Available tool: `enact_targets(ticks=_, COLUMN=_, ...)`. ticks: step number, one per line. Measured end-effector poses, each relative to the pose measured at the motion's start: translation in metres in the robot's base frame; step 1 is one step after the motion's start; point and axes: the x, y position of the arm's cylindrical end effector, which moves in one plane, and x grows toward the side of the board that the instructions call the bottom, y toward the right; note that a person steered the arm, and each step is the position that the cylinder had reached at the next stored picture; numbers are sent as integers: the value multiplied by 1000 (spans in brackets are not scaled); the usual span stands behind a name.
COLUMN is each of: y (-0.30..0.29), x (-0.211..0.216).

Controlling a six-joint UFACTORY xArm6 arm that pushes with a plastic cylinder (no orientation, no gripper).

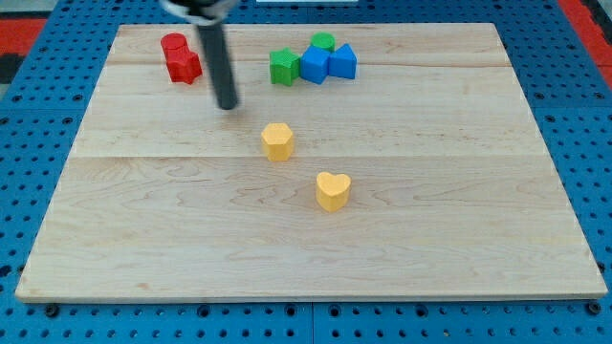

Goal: Move the green star to the bottom right of red star

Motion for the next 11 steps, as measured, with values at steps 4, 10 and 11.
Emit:
enact_targets(ticks=4, y=164, x=-102)
enact_targets(ticks=10, y=-10, x=-58)
enact_targets(ticks=11, y=-9, x=-58)
